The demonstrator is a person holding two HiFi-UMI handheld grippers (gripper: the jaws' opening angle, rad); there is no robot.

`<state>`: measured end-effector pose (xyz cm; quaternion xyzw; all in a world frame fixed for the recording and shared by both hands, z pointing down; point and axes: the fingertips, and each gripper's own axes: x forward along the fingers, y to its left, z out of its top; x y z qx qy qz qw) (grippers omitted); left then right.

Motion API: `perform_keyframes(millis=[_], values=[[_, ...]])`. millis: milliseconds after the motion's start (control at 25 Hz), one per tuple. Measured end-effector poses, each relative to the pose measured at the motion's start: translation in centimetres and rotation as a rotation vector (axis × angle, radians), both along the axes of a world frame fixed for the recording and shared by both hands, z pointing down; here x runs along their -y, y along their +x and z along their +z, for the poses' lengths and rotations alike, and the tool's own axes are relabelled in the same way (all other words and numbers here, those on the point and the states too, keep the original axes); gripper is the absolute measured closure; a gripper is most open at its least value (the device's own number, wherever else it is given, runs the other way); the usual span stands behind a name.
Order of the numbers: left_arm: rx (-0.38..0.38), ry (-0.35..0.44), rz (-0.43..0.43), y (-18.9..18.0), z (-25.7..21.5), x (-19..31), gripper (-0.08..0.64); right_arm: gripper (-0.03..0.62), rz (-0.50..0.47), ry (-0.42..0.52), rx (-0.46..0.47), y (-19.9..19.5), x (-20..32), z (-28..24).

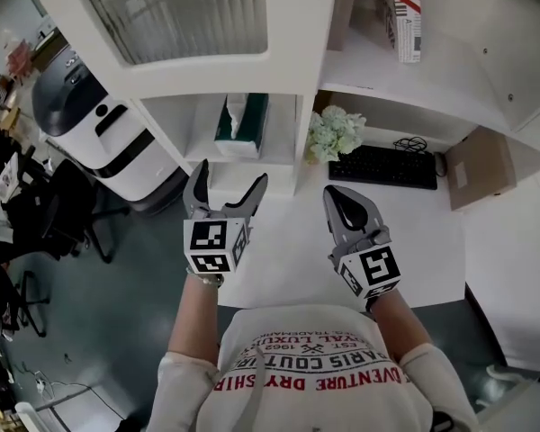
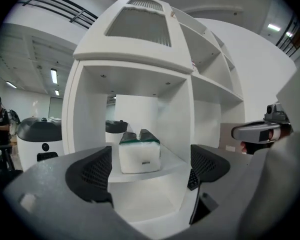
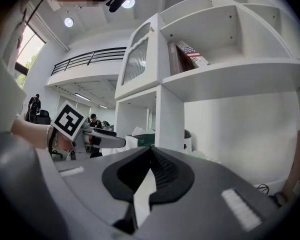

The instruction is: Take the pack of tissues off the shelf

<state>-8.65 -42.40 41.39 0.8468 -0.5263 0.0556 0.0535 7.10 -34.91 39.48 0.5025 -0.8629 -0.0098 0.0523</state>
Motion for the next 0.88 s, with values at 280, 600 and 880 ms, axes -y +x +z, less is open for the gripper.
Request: perform_keyframes(millis=[280, 600, 880], values=[[0.020, -0.035, -0.009, 0.6, 1.3, 5.9, 0.002, 0.594, 0.015, -0.024, -0.002, -0.7, 3.5, 1.0], [0.082, -0.065, -0.042, 1.1, 1.9, 9.9, -0.017, 0.594, 0.027, -0.047, -0.003, -0.7, 5.9, 1.8], [0.138, -0.075, -0.048, 1.5, 4.0, 10.8, -0.012, 0.594, 0.040, -0.061, -0.009, 0.1, 6.6, 2.4]])
